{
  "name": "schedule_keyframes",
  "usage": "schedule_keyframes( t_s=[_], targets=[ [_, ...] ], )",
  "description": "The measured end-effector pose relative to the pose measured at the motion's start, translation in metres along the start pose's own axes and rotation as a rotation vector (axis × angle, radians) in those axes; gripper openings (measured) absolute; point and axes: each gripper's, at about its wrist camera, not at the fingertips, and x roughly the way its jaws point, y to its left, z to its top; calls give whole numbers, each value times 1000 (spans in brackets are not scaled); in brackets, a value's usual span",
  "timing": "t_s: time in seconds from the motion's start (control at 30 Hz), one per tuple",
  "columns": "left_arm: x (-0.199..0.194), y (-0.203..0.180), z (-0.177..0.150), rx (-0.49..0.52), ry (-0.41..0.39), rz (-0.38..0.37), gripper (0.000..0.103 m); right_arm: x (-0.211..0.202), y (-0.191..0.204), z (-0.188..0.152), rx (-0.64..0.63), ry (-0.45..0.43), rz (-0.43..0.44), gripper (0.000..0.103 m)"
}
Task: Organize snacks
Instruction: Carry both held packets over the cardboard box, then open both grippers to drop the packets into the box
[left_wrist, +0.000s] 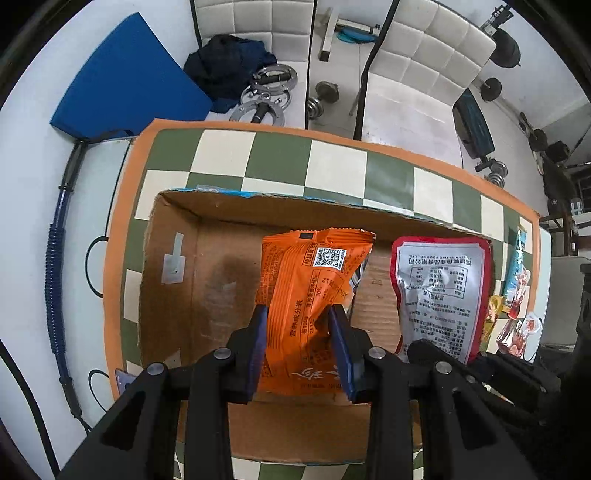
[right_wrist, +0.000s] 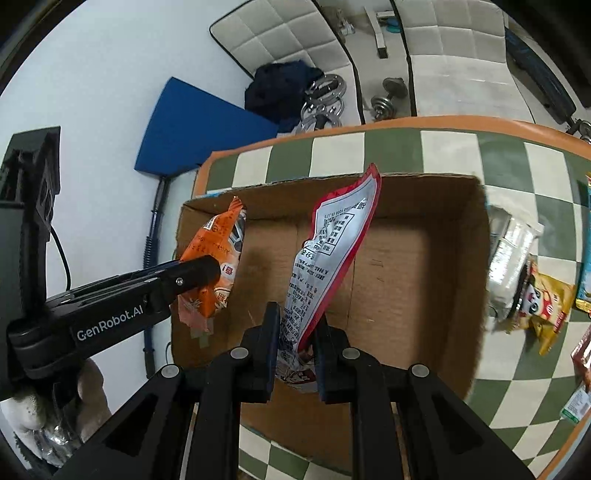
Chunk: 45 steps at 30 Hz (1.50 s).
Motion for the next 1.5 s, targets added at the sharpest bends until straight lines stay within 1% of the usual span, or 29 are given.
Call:
schedule_keyframes(
  t_s=[0.23,0.37,0.47,0.6,0.67,0.7,0.73,0.77,0.8,0.83,0.87,0.93,1.0,1.07,1.23,1.4,1.5],
  targets=[
    [15,1,2,26,17,-26,31,20,-7,10,27,22,-28,18],
    [17,1,4,28,11,-5,34,26,-11,12,26,40,-20,19],
    [18,2,6,24,9,3,34,29,-11,14,25,50,-22,23],
    [18,2,7,41,11,14,34,25,-6,16,15,41,-52,24],
    [16,3,6,42,10,13,36,22,-6,16,20,40,-59,30],
    [15,5,5,38,9,9,41,21,-7,16,26,38,-64,38],
    [14,5,4,35,6,3,44,20,-7,15,27,37,-72,49],
    [12,6,3,36,3,1,49,19,-8,14,28,37,-87,54],
    [10,6,1,36,-4,3,55,18,-8,13,28,36,-97,65],
    [7,7,-1,33,-14,6,57,16,-9,12,28,35,-106,71],
    [4,8,-3,33,-19,7,61,15,-10,10,29,36,-113,72],
    [-2,10,-8,28,-31,11,67,11,-12,7,34,37,-131,79],
    [-7,11,-13,28,-40,16,79,6,-12,2,27,30,-153,83],
    [-15,11,-19,34,-58,19,82,2,-9,-3,14,24,-180,84],
    [-39,8,-37,50,-109,24,83,-11,0,-20,-15,11,-224,87],
    [-63,3,-58,65,-155,16,83,-32,7,-43,-21,-23,-242,88],
    [-77,-1,-72,67,-178,5,83,-47,11,-58,-26,-45,-235,88]
  ],
)
